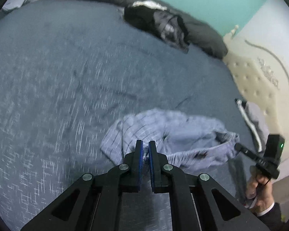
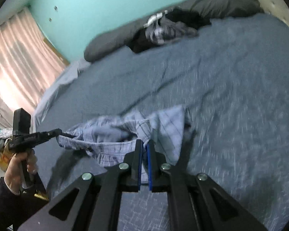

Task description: Fold clothes

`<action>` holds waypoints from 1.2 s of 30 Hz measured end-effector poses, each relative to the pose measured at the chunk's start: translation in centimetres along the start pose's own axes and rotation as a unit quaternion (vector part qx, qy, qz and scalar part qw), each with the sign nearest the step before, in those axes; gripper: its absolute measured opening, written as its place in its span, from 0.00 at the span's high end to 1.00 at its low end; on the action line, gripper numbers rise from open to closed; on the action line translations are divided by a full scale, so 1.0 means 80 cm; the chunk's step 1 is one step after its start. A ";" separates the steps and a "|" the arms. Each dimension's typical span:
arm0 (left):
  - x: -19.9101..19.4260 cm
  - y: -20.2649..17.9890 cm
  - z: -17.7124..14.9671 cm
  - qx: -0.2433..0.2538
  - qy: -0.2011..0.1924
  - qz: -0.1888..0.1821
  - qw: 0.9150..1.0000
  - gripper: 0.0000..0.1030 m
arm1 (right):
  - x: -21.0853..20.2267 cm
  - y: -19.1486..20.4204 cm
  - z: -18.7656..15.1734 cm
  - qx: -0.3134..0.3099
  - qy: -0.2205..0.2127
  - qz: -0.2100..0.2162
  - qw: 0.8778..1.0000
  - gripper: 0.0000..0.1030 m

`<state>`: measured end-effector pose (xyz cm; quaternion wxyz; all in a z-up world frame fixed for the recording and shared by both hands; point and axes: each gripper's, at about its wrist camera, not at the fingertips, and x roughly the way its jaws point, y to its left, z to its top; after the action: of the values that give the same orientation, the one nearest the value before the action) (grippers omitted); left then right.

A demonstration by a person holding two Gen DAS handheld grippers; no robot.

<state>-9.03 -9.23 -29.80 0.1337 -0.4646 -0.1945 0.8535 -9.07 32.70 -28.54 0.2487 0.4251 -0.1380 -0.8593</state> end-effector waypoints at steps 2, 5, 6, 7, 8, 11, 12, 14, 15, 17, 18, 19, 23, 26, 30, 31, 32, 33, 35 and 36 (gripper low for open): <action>0.006 0.009 -0.005 -0.010 0.008 0.007 1.000 0.94 | 0.000 0.000 0.001 0.002 0.001 -0.003 1.000 0.96; -0.005 0.014 -0.003 -0.015 -0.008 0.003 1.000 0.94 | 0.001 0.001 0.004 0.005 0.001 -0.007 1.000 0.96; -0.015 0.010 0.002 -0.008 -0.020 0.004 1.000 0.94 | -0.004 0.003 0.006 0.003 -0.010 -0.004 1.000 0.96; -0.021 0.006 0.007 -0.006 -0.031 0.005 0.999 0.94 | -0.010 0.006 0.008 0.001 -0.022 0.000 1.000 0.96; -0.030 0.004 0.010 -0.006 -0.042 0.003 0.999 0.94 | -0.019 0.009 0.011 -0.003 -0.040 -0.001 0.999 0.96; -0.053 -0.001 0.015 -0.002 -0.073 -0.001 0.997 0.94 | -0.042 0.013 0.018 0.000 -0.085 0.009 0.996 0.97; -0.055 -0.003 0.015 0.000 -0.075 -0.004 0.997 0.94 | -0.051 0.014 0.019 0.002 -0.101 0.010 0.995 0.97; -0.057 -0.004 0.014 0.001 -0.075 -0.008 0.997 0.94 | -0.054 0.013 0.019 0.009 -0.098 0.016 0.995 0.97; -0.055 -0.001 0.011 -0.002 -0.071 -0.008 0.997 0.94 | -0.046 0.012 0.018 0.014 -0.083 0.018 0.996 0.97; -0.051 0.004 0.007 -0.007 -0.063 -0.006 0.998 0.94 | -0.028 0.011 0.014 0.019 -0.054 0.014 0.998 0.97; -0.044 0.006 0.006 -0.010 -0.059 -0.004 0.998 0.94 | -0.018 0.013 0.013 0.017 -0.044 0.007 0.999 0.96; -0.043 0.008 0.005 -0.011 -0.058 -0.003 0.998 0.94 | -0.006 0.015 0.013 0.012 -0.032 0.001 0.999 0.96; -0.044 0.012 0.005 -0.011 -0.056 -0.001 0.998 0.94 | 0.030 0.015 0.012 0.011 0.008 -0.023 1.000 0.91; -0.042 0.013 0.006 -0.009 -0.055 -0.002 0.998 0.94 | 0.044 0.015 0.015 0.019 0.017 -0.028 0.999 0.69; -0.041 0.015 0.003 -0.007 -0.052 -0.002 0.999 0.94 | 0.055 0.017 0.018 0.022 0.020 -0.021 0.999 0.69; -0.040 0.015 0.003 -0.007 -0.051 -0.002 0.999 0.94 | 0.057 0.019 0.019 0.021 0.022 -0.021 0.999 0.69; -0.038 0.016 0.003 -0.007 -0.050 -0.003 0.999 0.94 | 0.060 0.020 0.020 0.020 0.024 -0.021 0.999 0.69; -0.038 0.016 0.003 -0.007 -0.050 -0.002 0.999 0.94 | 0.061 0.020 0.019 0.021 0.025 -0.021 0.999 0.69; -0.037 0.017 0.004 -0.007 -0.050 -0.001 0.999 0.94 | 0.068 0.018 0.017 0.021 0.028 -0.020 0.999 0.87; -0.036 0.019 0.003 -0.009 -0.050 -0.001 0.999 0.94 | 0.071 0.018 0.016 0.020 0.027 -0.025 0.999 0.92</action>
<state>-7.77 -11.79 -28.18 0.1203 -0.4226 -0.2087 0.8737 -12.59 28.41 -30.85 0.2222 0.4568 -0.1376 -0.8503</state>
